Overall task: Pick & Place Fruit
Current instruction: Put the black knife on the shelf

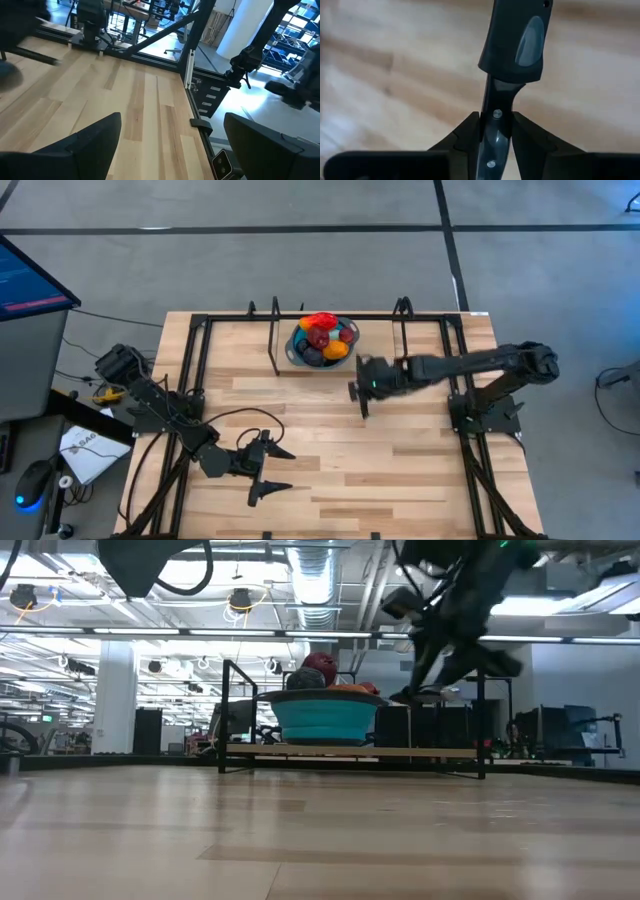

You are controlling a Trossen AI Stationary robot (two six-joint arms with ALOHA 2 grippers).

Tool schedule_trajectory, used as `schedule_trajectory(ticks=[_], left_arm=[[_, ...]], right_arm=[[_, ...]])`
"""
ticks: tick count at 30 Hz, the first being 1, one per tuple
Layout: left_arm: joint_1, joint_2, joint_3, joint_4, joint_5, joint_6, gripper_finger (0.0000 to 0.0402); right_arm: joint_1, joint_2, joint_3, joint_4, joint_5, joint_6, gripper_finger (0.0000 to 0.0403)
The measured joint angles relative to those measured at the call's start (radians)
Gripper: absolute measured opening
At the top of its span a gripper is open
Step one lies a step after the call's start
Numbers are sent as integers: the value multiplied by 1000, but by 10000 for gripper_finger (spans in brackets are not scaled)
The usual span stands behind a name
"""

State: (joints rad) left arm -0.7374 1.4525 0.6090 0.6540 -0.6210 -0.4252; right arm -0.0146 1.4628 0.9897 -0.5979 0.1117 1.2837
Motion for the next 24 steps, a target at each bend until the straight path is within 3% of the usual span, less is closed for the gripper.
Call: schedule_trajectory(ticks=[7, 14, 19, 24], left_arm=[[0, 0, 0, 3, 0, -4, 346], [-1, 0, 0, 7, 0, -6, 346], [-2, 0, 0, 11, 0, -6, 346], [-2, 0, 0, 14, 0, -6, 346]], right_arm=[[-230, 1, 0, 22, -73, -74, 87], [-377, 53, 3, 87, -94, -124, 87], [-430, 84, 1, 112, -85, -163, 88], [-414, 82, 2, 130, -94, -172, 88]])
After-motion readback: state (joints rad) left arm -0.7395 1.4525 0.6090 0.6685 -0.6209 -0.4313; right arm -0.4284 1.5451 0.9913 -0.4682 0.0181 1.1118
